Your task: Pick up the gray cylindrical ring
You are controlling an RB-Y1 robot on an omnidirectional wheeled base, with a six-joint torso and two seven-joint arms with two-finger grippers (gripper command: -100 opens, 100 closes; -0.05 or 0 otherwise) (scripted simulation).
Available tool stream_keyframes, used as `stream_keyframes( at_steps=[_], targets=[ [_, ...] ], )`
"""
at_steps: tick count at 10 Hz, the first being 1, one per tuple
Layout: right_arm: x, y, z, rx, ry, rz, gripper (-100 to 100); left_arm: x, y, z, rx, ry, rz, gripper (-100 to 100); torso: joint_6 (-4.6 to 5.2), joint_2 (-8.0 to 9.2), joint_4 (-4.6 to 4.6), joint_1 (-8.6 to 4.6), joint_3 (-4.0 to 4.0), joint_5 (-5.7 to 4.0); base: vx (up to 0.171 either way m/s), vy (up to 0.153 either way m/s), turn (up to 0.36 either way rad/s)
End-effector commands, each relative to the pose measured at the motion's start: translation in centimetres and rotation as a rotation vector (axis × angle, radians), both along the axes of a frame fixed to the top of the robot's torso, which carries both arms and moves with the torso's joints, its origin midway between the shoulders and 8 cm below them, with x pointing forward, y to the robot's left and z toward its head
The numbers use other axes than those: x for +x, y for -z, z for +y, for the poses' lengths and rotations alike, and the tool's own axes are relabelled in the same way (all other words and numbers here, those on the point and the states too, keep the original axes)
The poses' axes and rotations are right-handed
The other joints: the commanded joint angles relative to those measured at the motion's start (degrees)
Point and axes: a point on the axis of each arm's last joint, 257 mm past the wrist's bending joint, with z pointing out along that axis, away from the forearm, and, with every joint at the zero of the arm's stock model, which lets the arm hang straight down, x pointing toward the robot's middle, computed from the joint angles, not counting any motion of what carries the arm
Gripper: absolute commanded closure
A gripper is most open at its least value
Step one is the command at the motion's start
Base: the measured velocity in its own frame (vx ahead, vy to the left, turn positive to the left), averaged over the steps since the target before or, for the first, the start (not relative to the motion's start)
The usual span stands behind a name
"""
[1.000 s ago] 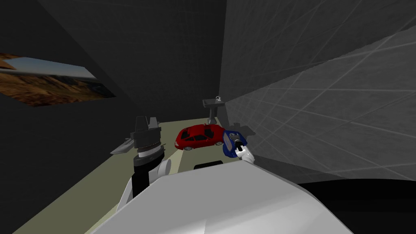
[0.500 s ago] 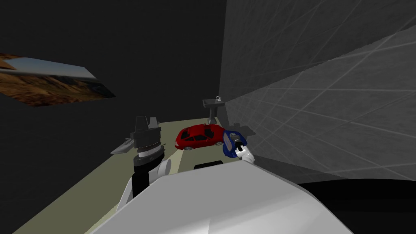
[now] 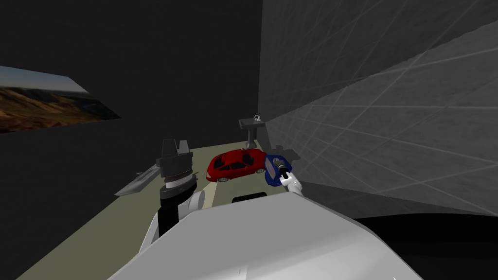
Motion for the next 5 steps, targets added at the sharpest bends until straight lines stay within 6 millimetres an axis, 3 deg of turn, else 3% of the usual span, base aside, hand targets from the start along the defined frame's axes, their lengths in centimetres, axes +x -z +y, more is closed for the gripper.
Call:
stream_keyframes(
  at_steps=[1,2,5],
  targets=[
    [1.2,0.1,1.9,0.000,-0.048,-0.001,100,0.0,0.0,0.0,0.000,0.000,0.000,0,0.00,0.00,0.00,0.00,0.00,0.00,0.000,0.019,-0.167],
    [1.2,0.0,1.8,0.011,-0.041,-0.007,100,0.0,0.0,0.0,0.000,0.000,0.000,0,-0.02,-0.02,-0.06,-0.03,-0.04,-0.07,0.000,0.016,-0.098],
    [3.1,-0.1,4.3,0.006,-0.108,-0.006,100,0.0,0.0,0.0,0.000,0.000,0.000,0,-0.09,-0.10,-0.15,-0.04,-0.13,-0.16,-0.005,0.020,-0.154]
  ],
)
